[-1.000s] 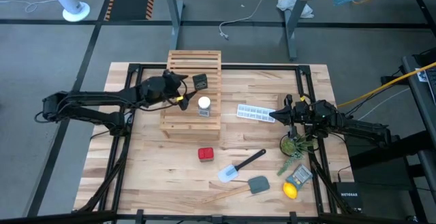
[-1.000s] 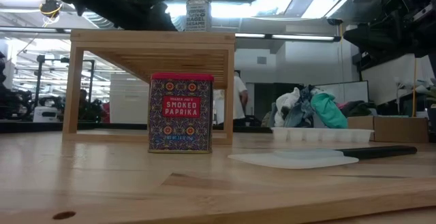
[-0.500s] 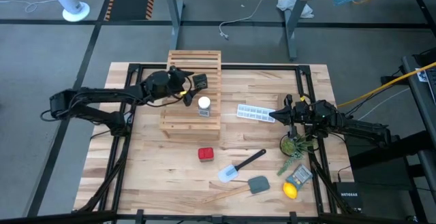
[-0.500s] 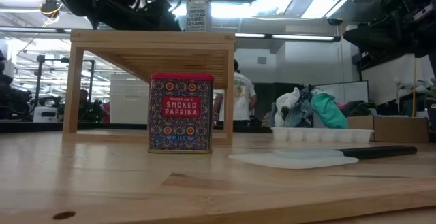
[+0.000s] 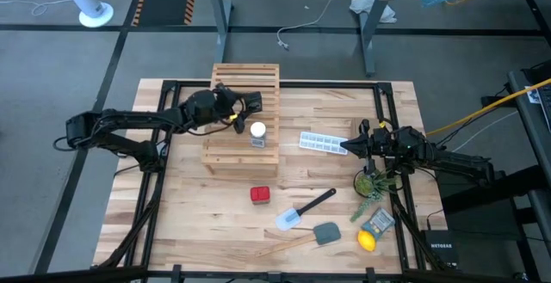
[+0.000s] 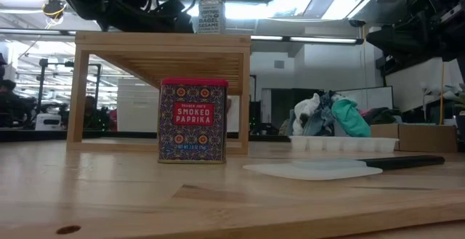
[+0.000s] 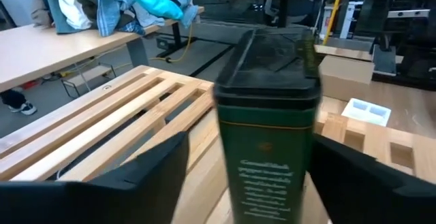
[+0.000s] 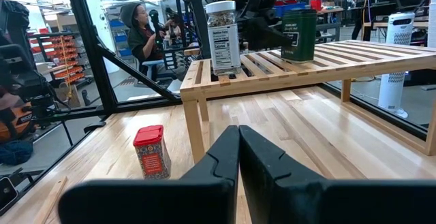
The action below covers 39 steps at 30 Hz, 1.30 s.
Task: Shelf spices
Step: Remove the black seasoning can from the shelf
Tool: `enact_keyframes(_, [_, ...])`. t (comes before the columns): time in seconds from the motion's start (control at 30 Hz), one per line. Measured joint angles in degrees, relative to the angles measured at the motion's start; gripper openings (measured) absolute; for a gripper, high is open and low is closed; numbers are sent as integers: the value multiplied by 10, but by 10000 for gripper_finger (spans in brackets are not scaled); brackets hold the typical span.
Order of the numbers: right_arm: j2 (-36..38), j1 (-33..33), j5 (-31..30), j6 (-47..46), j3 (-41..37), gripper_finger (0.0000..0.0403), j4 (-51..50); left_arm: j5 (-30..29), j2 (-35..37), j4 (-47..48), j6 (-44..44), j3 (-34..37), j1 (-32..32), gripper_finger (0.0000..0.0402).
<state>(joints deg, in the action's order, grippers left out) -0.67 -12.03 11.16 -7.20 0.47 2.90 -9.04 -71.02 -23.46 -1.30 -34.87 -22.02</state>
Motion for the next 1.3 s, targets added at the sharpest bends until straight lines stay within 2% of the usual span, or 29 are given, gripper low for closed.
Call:
enact_keyframes(0.3, [0,0,0,0,0,17,0,-19,9,3,13,0,30,105])
enact_keyframes(0.6, [0,0,0,0,0,17,0,-89,61,17,-20,0,83,104])
enact_keyframes(0.8, [0,0,0,0,0,17,0,-156,130,82,-18,0,140,107])
enact_keyframes(1.07, [0,0,0,0,0,17,0,-293,225,157,12,0,260,106])
enact_keyframes(1.3, [0,0,0,0,0,17,0,-449,238,199,57,0,399,107])
